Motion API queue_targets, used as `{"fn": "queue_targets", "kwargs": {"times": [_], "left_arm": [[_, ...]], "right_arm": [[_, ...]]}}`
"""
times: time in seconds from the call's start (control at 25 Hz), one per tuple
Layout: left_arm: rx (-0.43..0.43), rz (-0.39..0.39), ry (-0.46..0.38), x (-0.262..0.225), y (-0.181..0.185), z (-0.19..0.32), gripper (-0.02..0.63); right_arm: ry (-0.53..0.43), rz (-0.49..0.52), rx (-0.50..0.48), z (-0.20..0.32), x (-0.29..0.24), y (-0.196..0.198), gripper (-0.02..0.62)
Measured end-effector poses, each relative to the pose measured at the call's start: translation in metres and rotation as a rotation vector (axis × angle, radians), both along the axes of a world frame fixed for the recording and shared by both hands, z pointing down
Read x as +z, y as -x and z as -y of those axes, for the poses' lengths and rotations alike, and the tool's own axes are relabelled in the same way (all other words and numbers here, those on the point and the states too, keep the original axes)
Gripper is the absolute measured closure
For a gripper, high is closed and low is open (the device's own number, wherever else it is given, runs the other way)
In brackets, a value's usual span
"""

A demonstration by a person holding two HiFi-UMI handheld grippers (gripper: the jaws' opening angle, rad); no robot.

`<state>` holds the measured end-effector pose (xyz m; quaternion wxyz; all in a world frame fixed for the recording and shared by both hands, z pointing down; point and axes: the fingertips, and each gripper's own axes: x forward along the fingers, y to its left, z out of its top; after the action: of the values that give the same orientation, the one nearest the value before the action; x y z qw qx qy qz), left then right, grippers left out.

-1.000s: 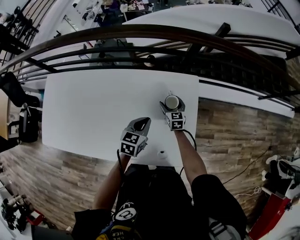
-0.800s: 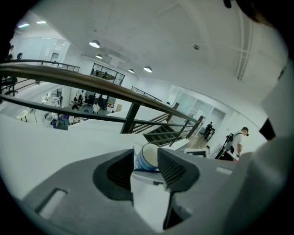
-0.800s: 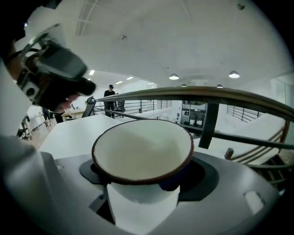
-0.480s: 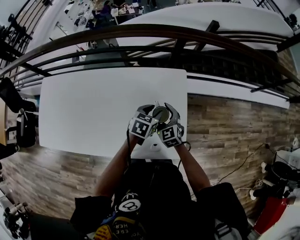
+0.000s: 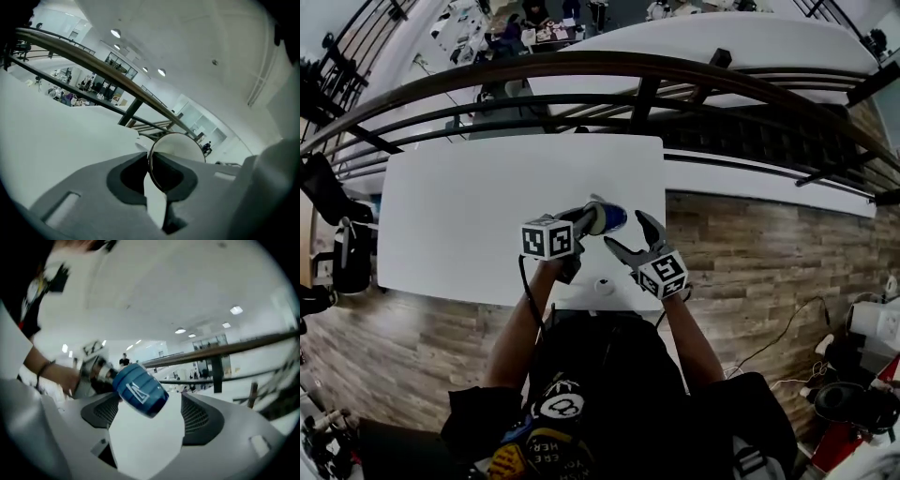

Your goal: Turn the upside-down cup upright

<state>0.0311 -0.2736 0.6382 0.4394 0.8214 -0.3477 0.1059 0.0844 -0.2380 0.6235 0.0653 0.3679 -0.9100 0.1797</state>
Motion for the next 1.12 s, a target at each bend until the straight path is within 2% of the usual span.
{"fn": "queue_targets", "kwargs": {"times": [0.04, 0.12, 0.16, 0.24, 0.28, 0.32, 0.4, 0.48, 0.6, 0.72, 0.8, 0.88, 0.96, 1.0, 1.12], "left_arm": [[-0.023, -0.032, -0.025, -0.008, 0.006, 0.003, 0.565], [-0.053, -0.094, -0.087, -0.027, 0.013, 0.004, 0.565], [-0.061, -0.113, -0.125, -0.035, 0.013, 0.002, 0.565], [-0.070, -0.119, -0.208, -0.049, 0.009, -0.002, 0.565], [-0.076, -0.112, -0.246, -0.054, 0.008, -0.004, 0.565], [-0.084, -0.106, -0.278, -0.058, 0.008, -0.005, 0.565], [-0.097, -0.102, -0.327, -0.067, 0.010, -0.007, 0.566], [-0.072, -0.091, -0.372, -0.073, 0.006, -0.013, 0.565], [0.027, -0.039, -0.439, -0.072, -0.005, -0.024, 0.565], [0.069, 0.068, -0.470, -0.060, -0.001, -0.026, 0.565], [0.056, 0.162, -0.462, -0.046, 0.011, -0.025, 0.553], [-0.027, 0.201, -0.421, -0.031, 0.033, -0.021, 0.534], [-0.120, 0.211, -0.345, -0.013, 0.060, -0.020, 0.535], [-0.152, 0.218, -0.311, -0.005, 0.072, -0.021, 0.535], [-0.218, 0.251, -0.254, 0.014, 0.106, -0.028, 0.565]], "right_arm": [[0.118, 0.212, 0.016, 0.000, -0.007, -0.007, 0.192], [0.348, 0.675, 0.006, 0.001, -0.025, -0.014, 0.301], [0.446, 0.887, 0.003, 0.002, -0.031, -0.016, 0.322], [0.609, 1.223, 0.036, 0.006, -0.032, -0.022, 0.305], [0.672, 1.334, 0.055, 0.009, -0.031, -0.023, 0.267], [0.724, 1.403, 0.054, 0.011, -0.031, -0.022, 0.264], [0.808, 1.451, -0.018, 0.010, -0.034, -0.007, 0.184], [0.842, 1.488, -0.080, 0.009, -0.043, 0.008, 0.173], [0.832, 1.572, -0.099, 0.020, -0.053, 0.025, 0.192], [0.825, 1.536, -0.099, 0.027, -0.045, 0.036, 0.198], [0.781, 1.410, -0.055, 0.032, -0.031, 0.035, 0.199], [0.694, 1.221, 0.027, 0.045, -0.011, 0.023, 0.199], [0.549, 0.952, 0.094, 0.069, 0.013, 0.013, 0.199], [0.467, 0.774, 0.120, 0.084, 0.029, 0.010, 0.199], [0.214, 0.159, 0.174, 0.128, 0.092, 0.011, 0.199]]}}
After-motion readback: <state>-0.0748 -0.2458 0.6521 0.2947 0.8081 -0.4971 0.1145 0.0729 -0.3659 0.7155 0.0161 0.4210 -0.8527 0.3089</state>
